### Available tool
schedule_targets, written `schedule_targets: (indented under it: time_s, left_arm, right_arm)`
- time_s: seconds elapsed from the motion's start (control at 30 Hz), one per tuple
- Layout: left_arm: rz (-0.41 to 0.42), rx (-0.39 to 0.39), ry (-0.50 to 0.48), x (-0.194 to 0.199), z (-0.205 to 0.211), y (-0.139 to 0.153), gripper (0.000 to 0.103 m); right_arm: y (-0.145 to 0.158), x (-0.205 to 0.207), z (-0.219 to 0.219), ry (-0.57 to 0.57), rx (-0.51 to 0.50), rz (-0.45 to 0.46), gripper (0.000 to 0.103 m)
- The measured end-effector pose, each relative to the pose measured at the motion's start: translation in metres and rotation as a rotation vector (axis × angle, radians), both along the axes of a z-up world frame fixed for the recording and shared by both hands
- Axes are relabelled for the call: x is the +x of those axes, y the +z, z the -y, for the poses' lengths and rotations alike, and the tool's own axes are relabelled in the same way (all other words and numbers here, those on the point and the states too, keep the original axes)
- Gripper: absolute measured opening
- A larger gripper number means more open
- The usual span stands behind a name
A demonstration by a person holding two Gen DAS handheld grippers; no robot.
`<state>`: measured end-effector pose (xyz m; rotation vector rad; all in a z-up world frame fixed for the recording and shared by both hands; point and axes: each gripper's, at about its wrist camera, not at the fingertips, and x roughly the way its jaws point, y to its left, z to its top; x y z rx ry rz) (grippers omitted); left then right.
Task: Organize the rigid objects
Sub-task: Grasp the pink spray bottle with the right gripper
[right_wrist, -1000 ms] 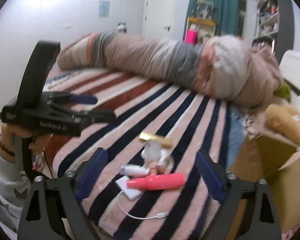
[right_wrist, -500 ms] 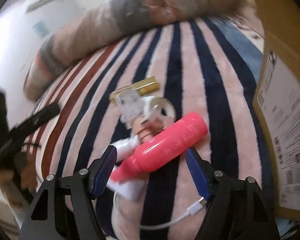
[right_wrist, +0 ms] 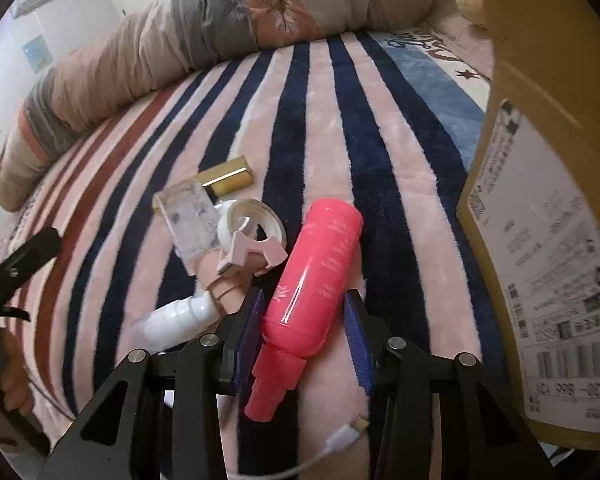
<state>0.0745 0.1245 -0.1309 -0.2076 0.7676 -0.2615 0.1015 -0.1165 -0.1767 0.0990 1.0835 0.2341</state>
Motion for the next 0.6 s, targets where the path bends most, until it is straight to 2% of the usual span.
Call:
schedule_targets:
  time_s: [0.17, 0.37, 0.47, 0.53, 0.57, 0.6]
  left_arm:
    - [-0.023, -0.045, -0.029, 0.006, 0.001, -0.003, 0.083]
    - [-0.021, -0.087, -0.063, 0.012, 0.015, 0.001, 0.083]
    - [-0.02, -0.096, -0.07, 0.014, 0.021, 0.003, 0.083]
    - [-0.023, -0.095, -0.073, 0.016, 0.023, 0.003, 0.083]
    - [-0.027, -0.087, -0.071, 0.016, 0.024, 0.002, 0.083]
    - [-0.031, -0.08, -0.07, 0.017, 0.024, 0.001, 0.083]
  right_arm:
    - [-0.002, -0.001, -0.002, 0.007, -0.074, 0.061, 0.033]
    - [0.008, -0.018, -0.005, 0.083, -0.162, 0.138, 0.032]
    - [0.001, -0.018, -0.006, 0.113, -0.208, 0.064, 0.031]
    - [0.002, -0.014, -0.001, 0.091, -0.187, 0.06, 0.032]
    - [0.004, -0.013, 0.002, 0.071, -0.167, 0.058, 0.036]
    - [0.005, -0.01, 0.005, 0.06, -0.141, 0.056, 0.045]
